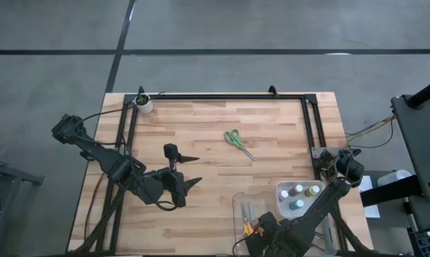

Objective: Pick & Place Paint Supplies
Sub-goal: Put the green scissors into the left transparent bin

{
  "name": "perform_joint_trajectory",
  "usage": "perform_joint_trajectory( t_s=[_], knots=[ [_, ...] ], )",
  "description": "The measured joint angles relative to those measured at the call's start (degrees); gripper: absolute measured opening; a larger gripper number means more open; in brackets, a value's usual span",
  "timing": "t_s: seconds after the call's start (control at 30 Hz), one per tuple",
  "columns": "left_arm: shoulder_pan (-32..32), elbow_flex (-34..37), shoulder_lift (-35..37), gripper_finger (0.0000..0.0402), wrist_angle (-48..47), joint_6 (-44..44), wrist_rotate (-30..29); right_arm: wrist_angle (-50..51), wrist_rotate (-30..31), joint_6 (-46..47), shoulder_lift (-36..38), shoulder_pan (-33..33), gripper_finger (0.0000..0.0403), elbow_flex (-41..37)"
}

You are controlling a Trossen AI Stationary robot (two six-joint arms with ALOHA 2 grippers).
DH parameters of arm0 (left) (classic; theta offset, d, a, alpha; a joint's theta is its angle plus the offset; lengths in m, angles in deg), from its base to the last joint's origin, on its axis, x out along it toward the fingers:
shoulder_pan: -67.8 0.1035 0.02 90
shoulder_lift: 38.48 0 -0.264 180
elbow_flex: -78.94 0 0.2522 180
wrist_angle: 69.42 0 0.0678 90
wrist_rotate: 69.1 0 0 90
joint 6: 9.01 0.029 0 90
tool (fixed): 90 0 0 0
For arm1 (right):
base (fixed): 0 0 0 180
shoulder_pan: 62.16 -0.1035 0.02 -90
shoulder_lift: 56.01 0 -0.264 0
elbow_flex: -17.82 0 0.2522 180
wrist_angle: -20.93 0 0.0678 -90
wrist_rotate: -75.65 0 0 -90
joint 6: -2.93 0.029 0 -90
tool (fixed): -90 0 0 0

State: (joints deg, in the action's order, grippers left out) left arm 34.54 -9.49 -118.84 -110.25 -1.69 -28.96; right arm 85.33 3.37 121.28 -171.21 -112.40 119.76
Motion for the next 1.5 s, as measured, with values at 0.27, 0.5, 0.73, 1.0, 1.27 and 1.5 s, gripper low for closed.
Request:
perform_joint_trajectory(
  t_s=[0.27,0.5,0.73,1.0,1.27,1.5],
  knots=[
    [0.02,0.0,0.0,0.0314,0.0,0.02,0.0,0.57,-0.24,-0.46,2.26,0.03,0.0199,0.0],
    [0.02,0.0,0.0,0.0314,0.0,0.19,-0.01,4.71,2.34,-4.92,7.51,0.07,0.0199,0.11],
    [0.02,0.0,0.0,0.0314,0.0,0.17,0.02,13.3,4.96,-12.29,13.96,1.74,0.0199,0.15],
    [0.01,0.0,0.0,0.0314,-0.02,0.17,-0.01,24.92,11.44,-23.39,21.12,9.42,0.0199,-0.13],
    [0.0,0.0,0.0,0.0314,0.0,0.15,0.02,25.15,14.62,-41.78,24.85,24.21,0.0199,-0.56],
    [0.0,0.0,0.0,0.0314,0.0,0.14,-0.01,17.1,14.06,-58.58,24.3,38.13,0.0199,-1.83]
  ],
)
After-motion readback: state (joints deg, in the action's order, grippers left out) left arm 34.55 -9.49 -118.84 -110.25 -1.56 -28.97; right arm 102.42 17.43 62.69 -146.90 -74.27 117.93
